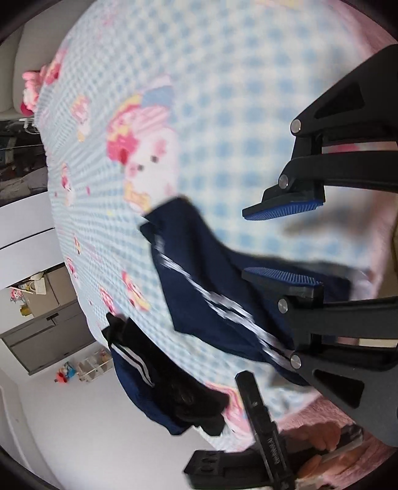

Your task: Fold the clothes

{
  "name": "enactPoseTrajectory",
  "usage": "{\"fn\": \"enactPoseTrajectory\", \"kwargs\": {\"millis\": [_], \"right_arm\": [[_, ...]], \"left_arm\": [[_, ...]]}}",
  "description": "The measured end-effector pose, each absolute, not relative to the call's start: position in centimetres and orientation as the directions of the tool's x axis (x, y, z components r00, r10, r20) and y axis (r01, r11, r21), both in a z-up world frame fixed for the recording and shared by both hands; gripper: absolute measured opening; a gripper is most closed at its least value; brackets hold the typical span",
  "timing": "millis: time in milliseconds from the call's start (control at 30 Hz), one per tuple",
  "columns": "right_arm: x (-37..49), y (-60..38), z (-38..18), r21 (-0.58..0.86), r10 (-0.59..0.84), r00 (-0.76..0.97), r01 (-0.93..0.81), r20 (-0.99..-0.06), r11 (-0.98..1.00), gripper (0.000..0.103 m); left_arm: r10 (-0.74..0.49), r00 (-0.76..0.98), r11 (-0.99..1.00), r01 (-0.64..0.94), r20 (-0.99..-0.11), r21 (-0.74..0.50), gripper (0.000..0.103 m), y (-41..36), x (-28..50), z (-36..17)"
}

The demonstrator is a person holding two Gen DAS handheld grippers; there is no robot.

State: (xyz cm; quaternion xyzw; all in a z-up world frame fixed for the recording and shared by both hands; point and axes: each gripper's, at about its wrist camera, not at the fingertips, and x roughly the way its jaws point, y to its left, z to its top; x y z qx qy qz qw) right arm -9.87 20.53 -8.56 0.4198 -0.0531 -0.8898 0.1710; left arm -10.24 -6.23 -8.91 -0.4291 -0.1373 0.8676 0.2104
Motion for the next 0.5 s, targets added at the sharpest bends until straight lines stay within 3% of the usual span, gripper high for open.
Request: {"fn": "enactPoseTrajectory", "kwargs": {"millis": [100, 400, 433, 467, 500], "right_arm": [[-13.1, 20.2, -8.8, 0.183, -0.297, -0.580, 0.247, -0.759, -0.952, 0.034], [-17.2, 20.7, -11.8, 0.222, -0.297, -0.519, 0.203, -0.802, -0.954, 0.034], [-17.3, 20.8, -12.1, 0.226, -0.296, -0.514, 0.196, -0.805, -0.954, 0.034], [-17.4, 20.9, -12.4, 0.229, -0.296, -0.511, 0.193, -0.807, -0.954, 0.034], [-17.4, 21.0, -12.6, 0.232, -0.299, -0.508, 0.192, -0.808, -0.954, 0.034]], "left_arm": [[0.487, -0.522, -0.873, -0.278, -0.700, -0.400, 0.043, -3.8, -14.3, -8.5], [0.499, -0.407, -0.859, -0.349, -0.765, -0.374, 0.043, 0.9, -20.4, -11.7], [0.498, -0.399, -0.858, -0.358, -0.770, -0.369, 0.041, 1.2, -20.5, -12.1], [0.497, -0.392, -0.856, -0.367, -0.774, -0.364, 0.020, 1.5, -20.5, -12.4], [0.497, -0.384, -0.854, -0.376, -0.778, -0.360, 0.011, 1.8, -20.6, -12.8]]}}
